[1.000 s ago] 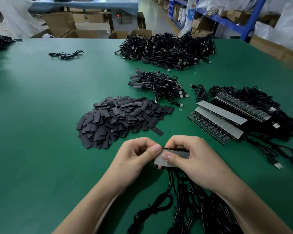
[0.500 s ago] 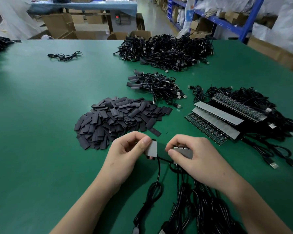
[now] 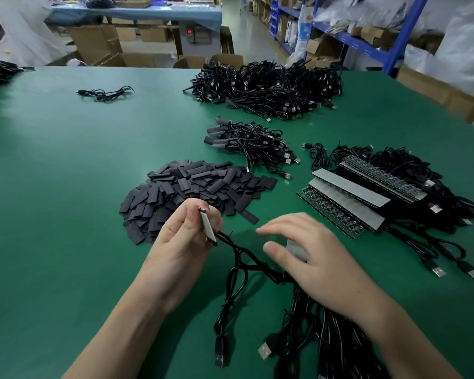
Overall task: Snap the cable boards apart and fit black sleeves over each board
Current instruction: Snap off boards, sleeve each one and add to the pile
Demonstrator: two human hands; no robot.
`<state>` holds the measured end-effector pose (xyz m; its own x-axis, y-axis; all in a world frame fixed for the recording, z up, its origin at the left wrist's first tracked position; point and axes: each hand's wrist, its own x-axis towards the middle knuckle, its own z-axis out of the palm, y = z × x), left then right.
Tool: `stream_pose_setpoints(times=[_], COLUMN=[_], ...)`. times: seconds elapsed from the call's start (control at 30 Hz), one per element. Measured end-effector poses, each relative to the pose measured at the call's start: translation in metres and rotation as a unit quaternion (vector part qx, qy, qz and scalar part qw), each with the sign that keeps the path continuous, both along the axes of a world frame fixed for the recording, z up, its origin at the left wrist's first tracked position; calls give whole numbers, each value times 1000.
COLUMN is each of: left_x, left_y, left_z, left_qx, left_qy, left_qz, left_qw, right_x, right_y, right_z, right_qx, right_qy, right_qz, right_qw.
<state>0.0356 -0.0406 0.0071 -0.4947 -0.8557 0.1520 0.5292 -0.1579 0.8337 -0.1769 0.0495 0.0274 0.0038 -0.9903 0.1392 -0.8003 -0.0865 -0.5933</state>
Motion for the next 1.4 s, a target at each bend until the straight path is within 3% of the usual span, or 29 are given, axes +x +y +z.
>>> stream_pose_setpoints(times=[0.07,0.17,0.37,0.53,0.63,0.73,0.8,0.9,1.0,1.07,1.17,1.4], left_x=[-1,-2,-5,-2,0,-2,-2,-3,-4,-4,-6,-11], left_y=[2,3,2,2,1,3,3,2,5,7,12,25], left_z=[1,2,-2,-2,-3,-2,-2,-1,3,6,9,8], left_qx=[-4,-28,-82,-60,-60,-95,-96,-92,-92,-108,-145,-237], left_qy=[0,-32,-191,-125,-99,-119,-123,-121,-119,-130,-166,-258], left_qz=[-7,20,133,78,39,32,42,64,79,79,62,34], left_qw=[1000,999,969,987,993,988,987,986,985,982,974,936], right_x=[10,18,18,15,10,7,8,11,16,18,20,23], right_y=[2,5,7,5,2,3,5,5,6,8,8,6], right_z=[-2,-6,-2,-1,1,5,6,6,1,-1,3,-3], right_qx=[10,-6,-45,-5,22,67,114,151,140,63,-62,-81], right_qy=[-36,-67,-150,-228,-336,-455,-487,-448,-270,-177,-188,-163], right_qz=[48,42,12,-2,3,25,57,76,47,14,-15,26], right_qw=[998,997,988,974,942,887,864,878,951,982,980,983])
